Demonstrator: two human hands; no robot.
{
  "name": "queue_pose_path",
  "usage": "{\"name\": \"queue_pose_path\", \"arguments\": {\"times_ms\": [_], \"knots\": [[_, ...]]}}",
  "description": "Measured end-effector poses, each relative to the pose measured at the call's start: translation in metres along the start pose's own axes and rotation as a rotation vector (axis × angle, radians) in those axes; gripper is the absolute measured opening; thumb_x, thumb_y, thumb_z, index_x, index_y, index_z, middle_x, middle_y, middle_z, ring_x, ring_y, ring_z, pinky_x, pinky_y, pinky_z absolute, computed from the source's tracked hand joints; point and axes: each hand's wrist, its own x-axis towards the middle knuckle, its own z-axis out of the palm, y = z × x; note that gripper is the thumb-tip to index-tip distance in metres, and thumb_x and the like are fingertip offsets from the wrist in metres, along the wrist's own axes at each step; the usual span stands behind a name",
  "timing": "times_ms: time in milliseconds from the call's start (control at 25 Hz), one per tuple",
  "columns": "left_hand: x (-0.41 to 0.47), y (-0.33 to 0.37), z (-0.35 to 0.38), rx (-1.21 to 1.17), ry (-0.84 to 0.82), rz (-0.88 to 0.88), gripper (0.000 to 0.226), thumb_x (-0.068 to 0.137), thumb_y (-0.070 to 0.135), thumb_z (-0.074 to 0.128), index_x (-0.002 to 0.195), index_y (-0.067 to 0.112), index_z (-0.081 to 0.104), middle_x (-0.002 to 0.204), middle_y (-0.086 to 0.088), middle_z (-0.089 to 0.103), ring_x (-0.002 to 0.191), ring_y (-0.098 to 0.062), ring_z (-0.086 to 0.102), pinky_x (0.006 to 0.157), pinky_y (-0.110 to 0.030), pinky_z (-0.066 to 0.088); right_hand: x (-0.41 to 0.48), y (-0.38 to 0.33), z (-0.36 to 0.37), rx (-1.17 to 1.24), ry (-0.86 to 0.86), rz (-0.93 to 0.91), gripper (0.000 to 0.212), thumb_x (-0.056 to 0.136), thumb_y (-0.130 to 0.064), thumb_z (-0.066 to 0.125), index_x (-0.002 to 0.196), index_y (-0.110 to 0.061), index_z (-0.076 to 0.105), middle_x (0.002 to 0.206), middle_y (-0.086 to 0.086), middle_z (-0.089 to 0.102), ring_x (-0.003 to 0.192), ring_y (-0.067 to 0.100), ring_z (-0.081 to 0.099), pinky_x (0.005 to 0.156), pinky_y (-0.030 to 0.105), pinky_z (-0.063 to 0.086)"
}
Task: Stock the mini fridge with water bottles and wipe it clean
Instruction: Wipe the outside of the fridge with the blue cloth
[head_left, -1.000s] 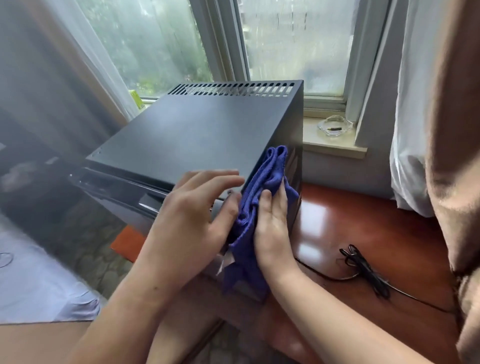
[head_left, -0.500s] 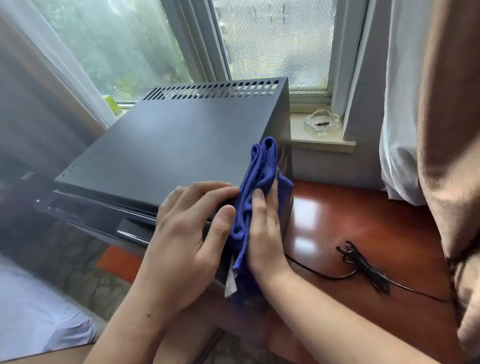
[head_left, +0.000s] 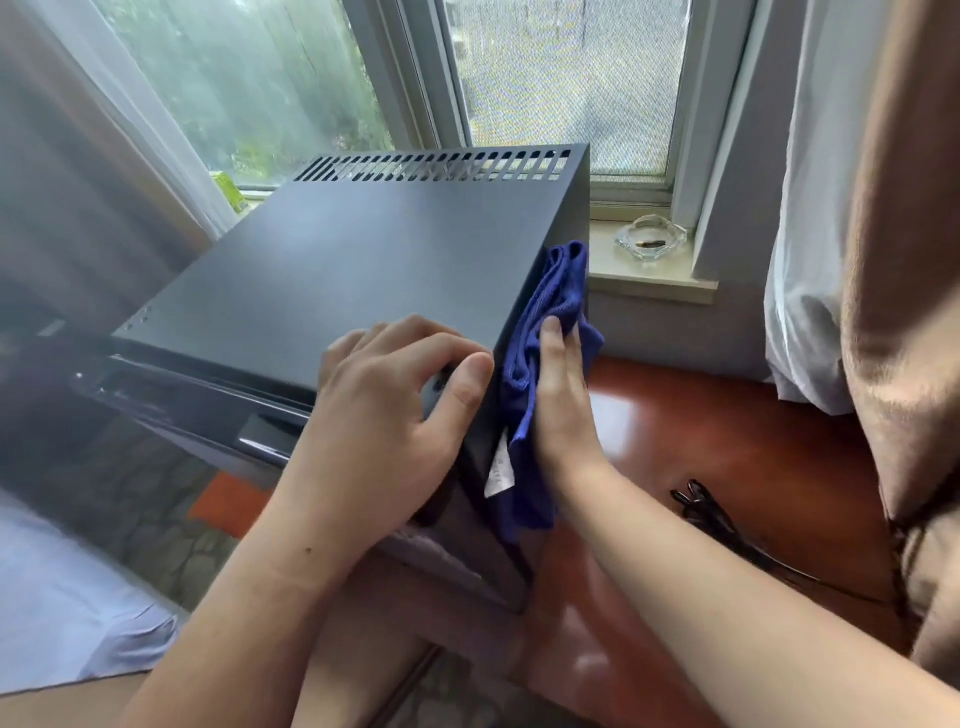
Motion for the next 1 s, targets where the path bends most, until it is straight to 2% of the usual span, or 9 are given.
{"name": "queue_pose_path", "arguments": {"times_ms": [120,280,440,560,680,800,880,1000], "knots": [[0.007,0.002,0.002,-0.020,0.017,-0.003,0.020,0.098,0.037,0.056,0.095,0.033,0.076,0.097,0.020,0.069,0.098,-0.005,0.064,0.099,-0.047,0.046,-0.046,0.009,0.003,0.045,-0.044,-0.017,0.084,0.087,-0.080,0.041,0.159,-0.039,0.027,0.164,-0.016,0.032,0.153,0.005,0.025,0.127,0.043,0.020],[0.010,-0.001,0.001,-0.041,0.021,-0.017,0.021,0.098,0.034,0.058,0.093,0.031,0.078,0.094,0.019,0.070,0.094,-0.005,0.066,0.092,-0.046,0.051,-0.101,0.015,0.011,0.022,-0.101,-0.076,0.081,0.094,-0.074,0.038,0.162,-0.037,0.016,0.168,-0.021,0.018,0.155,0.000,0.012,0.128,0.043,0.014],[0.010,-0.001,0.001,-0.074,0.043,-0.015,0.018,0.100,0.028,0.063,0.091,0.032,0.079,0.092,0.019,0.071,0.091,-0.004,0.067,0.088,-0.041,0.052,-0.088,0.008,0.014,0.009,-0.057,-0.078,0.074,0.096,-0.065,0.037,0.162,-0.041,0.014,0.167,-0.023,0.017,0.154,-0.003,0.013,0.128,0.041,0.015],[0.011,-0.003,0.003,-0.110,0.058,-0.039,0.019,0.096,0.032,0.061,0.090,0.032,0.079,0.092,0.019,0.071,0.093,-0.004,0.068,0.087,-0.036,0.051,-0.049,-0.003,0.012,0.002,-0.015,-0.066,0.074,0.096,-0.061,0.035,0.162,-0.037,0.016,0.167,-0.025,0.017,0.152,-0.008,0.011,0.129,0.036,0.012],[0.009,-0.001,0.001,-0.125,0.046,-0.057,0.019,0.096,0.032,0.062,0.089,0.033,0.079,0.092,0.021,0.071,0.094,-0.004,0.068,0.087,-0.025,0.048,0.002,-0.010,0.005,-0.012,0.027,-0.082,0.087,0.086,-0.070,0.034,0.162,-0.032,0.019,0.167,-0.019,0.021,0.153,-0.003,0.015,0.129,0.037,0.013],[0.025,0.001,-0.003,-0.106,-0.037,-0.083,0.018,0.098,0.033,0.066,0.084,0.033,0.077,0.092,0.020,0.070,0.087,0.000,0.066,0.080,-0.018,0.045,0.060,-0.004,-0.001,0.005,0.052,0.000,0.095,0.078,-0.078,0.036,0.161,-0.033,0.026,0.166,-0.014,0.028,0.153,0.004,0.023,0.128,0.039,0.016],[0.043,0.002,-0.004,-0.067,-0.126,-0.076,0.015,0.097,0.035,0.064,0.090,0.034,0.077,0.099,0.023,0.070,0.083,0.007,0.064,0.080,-0.016,0.046,0.091,0.003,-0.003,0.019,0.055,0.017,0.095,0.077,-0.084,0.042,0.159,-0.036,0.029,0.164,-0.014,0.032,0.152,0.005,0.026,0.127,0.040,0.018],[0.068,0.003,0.000,0.003,-0.180,-0.042,0.013,0.097,0.035,0.064,0.096,0.034,0.077,0.104,0.026,0.070,0.082,0.018,0.058,0.081,-0.002,0.037,0.120,0.009,-0.014,0.014,0.043,0.051,0.102,0.072,-0.095,0.044,0.156,-0.037,0.034,0.160,-0.012,0.040,0.148,0.009,0.036,0.125,0.045,0.026]]}}
